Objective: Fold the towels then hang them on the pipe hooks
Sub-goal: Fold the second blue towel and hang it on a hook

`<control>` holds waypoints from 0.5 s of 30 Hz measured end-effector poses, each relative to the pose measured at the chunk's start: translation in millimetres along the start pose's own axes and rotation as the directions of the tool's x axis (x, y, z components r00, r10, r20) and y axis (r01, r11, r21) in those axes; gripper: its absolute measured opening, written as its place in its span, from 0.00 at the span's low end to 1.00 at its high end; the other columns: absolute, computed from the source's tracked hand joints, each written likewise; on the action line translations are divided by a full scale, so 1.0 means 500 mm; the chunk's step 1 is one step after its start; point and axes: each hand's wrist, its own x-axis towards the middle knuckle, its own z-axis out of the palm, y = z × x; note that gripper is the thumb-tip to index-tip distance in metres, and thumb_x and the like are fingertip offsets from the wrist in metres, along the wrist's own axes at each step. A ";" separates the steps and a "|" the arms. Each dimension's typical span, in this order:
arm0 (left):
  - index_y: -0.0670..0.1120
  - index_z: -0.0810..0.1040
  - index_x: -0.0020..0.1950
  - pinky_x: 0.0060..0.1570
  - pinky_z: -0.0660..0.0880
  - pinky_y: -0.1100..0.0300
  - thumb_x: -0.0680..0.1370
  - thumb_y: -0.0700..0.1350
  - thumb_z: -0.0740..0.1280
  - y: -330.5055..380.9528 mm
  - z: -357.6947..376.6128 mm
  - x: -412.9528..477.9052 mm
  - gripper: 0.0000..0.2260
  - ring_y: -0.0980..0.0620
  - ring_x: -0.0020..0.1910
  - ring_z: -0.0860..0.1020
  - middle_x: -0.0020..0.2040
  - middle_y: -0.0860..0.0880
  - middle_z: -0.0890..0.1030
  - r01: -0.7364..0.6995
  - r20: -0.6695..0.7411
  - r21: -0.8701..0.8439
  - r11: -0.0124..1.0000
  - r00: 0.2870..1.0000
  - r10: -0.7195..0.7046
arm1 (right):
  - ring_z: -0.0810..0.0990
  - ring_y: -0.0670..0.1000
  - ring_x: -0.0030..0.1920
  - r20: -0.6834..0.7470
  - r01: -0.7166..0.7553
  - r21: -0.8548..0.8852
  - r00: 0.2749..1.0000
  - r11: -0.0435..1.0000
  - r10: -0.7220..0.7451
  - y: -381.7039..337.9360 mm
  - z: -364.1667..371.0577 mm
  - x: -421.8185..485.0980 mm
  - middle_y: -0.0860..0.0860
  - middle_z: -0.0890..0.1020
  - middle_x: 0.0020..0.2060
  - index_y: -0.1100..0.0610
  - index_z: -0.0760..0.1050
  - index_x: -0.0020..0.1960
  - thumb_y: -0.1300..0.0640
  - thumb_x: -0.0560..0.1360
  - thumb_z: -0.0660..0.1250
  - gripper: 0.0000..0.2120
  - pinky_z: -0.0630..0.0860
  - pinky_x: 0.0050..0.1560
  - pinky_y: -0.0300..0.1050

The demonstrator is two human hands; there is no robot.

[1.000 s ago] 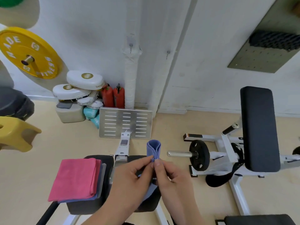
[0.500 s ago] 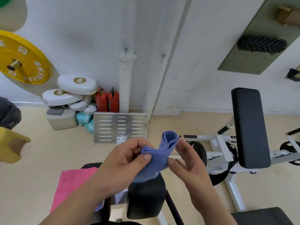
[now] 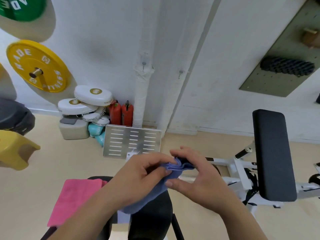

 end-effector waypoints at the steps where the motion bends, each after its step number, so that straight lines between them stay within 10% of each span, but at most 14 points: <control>1: 0.60 0.84 0.58 0.54 0.76 0.69 0.82 0.39 0.66 0.003 0.010 0.001 0.16 0.61 0.55 0.83 0.52 0.63 0.86 0.008 0.012 -0.013 1.000 1.000 -0.008 | 0.78 0.39 0.61 0.030 0.034 -0.031 0.999 0.999 -0.033 -0.004 -0.002 0.002 0.36 0.81 0.57 0.37 0.78 0.61 0.48 0.69 0.80 0.23 0.73 0.58 0.30; 8: 0.58 0.76 0.57 0.39 0.73 0.67 0.81 0.40 0.69 -0.022 0.038 0.004 0.13 0.57 0.36 0.77 0.37 0.46 0.81 0.084 -0.014 -0.131 0.988 0.996 -0.087 | 0.80 0.43 0.39 0.072 -0.035 0.074 0.997 0.997 0.030 0.007 -0.019 0.000 0.48 0.84 0.38 0.43 0.85 0.43 0.51 0.73 0.78 0.04 0.74 0.42 0.35; 15: 0.60 0.77 0.59 0.51 0.82 0.52 0.71 0.46 0.74 -0.108 0.088 -0.005 0.19 0.53 0.48 0.84 0.48 0.53 0.85 0.227 0.210 0.035 0.973 0.951 -0.229 | 0.67 0.45 0.31 -0.126 -0.149 0.132 0.978 0.980 0.166 0.052 -0.022 -0.013 0.46 0.67 0.29 0.58 0.70 0.38 0.52 0.81 0.68 0.17 0.69 0.32 0.41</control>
